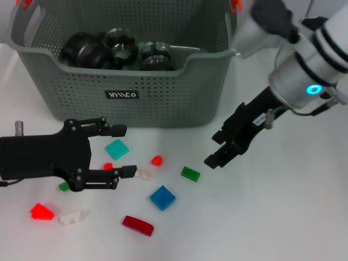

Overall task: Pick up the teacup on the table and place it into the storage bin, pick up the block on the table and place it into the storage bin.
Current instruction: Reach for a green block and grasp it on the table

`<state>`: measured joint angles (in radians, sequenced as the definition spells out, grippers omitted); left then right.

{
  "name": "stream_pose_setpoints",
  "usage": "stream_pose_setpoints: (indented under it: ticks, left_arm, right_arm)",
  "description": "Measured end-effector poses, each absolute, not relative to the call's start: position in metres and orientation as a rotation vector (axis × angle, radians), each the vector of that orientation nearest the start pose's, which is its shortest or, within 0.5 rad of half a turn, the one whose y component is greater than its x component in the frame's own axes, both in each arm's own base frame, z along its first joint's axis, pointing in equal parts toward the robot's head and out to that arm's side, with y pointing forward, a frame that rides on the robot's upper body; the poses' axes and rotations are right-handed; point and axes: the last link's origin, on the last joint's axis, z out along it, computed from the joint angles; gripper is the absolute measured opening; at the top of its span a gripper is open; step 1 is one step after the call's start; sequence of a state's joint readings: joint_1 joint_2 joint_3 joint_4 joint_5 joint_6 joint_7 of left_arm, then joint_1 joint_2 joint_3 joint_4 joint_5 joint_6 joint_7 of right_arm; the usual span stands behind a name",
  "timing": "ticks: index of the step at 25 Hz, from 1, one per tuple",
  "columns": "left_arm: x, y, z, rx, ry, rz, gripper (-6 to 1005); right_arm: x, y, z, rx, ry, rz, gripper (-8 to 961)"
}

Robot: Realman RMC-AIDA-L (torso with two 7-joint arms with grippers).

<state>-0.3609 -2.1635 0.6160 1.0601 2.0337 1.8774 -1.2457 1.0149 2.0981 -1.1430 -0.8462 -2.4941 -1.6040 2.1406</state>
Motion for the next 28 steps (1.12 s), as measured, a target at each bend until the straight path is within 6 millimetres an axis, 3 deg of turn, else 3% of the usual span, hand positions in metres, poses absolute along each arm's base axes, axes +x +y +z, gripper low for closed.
stream_pose_setpoints:
  ticks: [16, 28]
  left_arm:
    - [-0.262, 0.278, 0.04, -2.763, -0.193, -0.657, 787]
    - [-0.266, 0.277, 0.036, -2.771, -0.206, -0.635, 786]
  right_arm:
    - [0.102, 0.38, -0.081, -2.941, 0.61, -0.65, 703]
    - [0.106, 0.372, -0.112, -2.936, 0.517, -0.652, 688]
